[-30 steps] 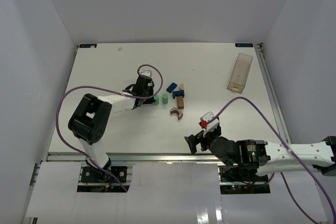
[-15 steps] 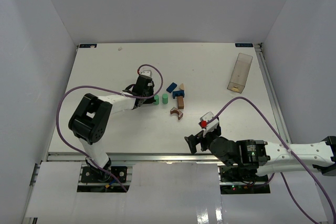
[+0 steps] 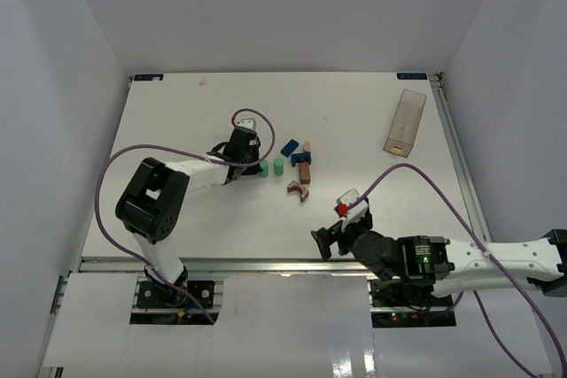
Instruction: Build the wood block tower
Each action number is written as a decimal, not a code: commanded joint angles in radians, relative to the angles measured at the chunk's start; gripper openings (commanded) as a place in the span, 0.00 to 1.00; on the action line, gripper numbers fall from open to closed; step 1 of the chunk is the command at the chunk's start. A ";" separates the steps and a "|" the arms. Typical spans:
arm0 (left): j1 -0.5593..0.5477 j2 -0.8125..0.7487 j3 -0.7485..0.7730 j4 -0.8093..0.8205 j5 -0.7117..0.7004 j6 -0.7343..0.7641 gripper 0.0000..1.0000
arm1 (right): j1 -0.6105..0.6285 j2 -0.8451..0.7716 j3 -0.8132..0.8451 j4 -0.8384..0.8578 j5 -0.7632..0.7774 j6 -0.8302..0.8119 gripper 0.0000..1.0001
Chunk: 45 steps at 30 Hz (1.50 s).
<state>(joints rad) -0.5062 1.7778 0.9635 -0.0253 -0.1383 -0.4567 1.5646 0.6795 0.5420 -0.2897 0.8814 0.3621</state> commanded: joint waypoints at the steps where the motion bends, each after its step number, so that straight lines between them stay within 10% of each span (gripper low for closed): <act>1: -0.005 -0.090 -0.023 -0.058 -0.139 -0.065 0.00 | 0.002 0.007 0.050 0.016 0.079 0.051 0.98; 4: -0.003 -0.220 -0.077 -0.081 -0.224 -0.107 0.04 | -0.007 0.013 0.123 -0.014 0.160 0.106 0.95; 9: -0.003 -0.412 -0.109 -0.102 -0.196 -0.123 0.56 | -0.086 0.050 0.274 -0.022 0.257 0.130 0.83; 15: -0.008 -0.583 -0.147 -0.022 0.258 -0.144 0.98 | -0.515 0.333 0.499 -0.006 -0.118 0.130 0.74; 21: -0.033 -0.784 -0.368 0.148 0.228 -0.206 0.98 | -0.793 0.700 0.712 0.064 -0.426 0.155 0.74; 30: -0.069 -1.107 -0.618 0.232 -0.073 -0.199 0.98 | -0.854 1.217 1.061 0.039 -0.514 0.223 0.57; 45: -0.072 -1.166 -0.621 0.206 -0.064 -0.201 0.98 | -0.859 1.465 1.152 -0.042 -0.462 0.400 0.63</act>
<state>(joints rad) -0.5724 0.6088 0.3332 0.1703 -0.2027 -0.6548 0.7101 2.1300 1.6680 -0.3076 0.3912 0.6833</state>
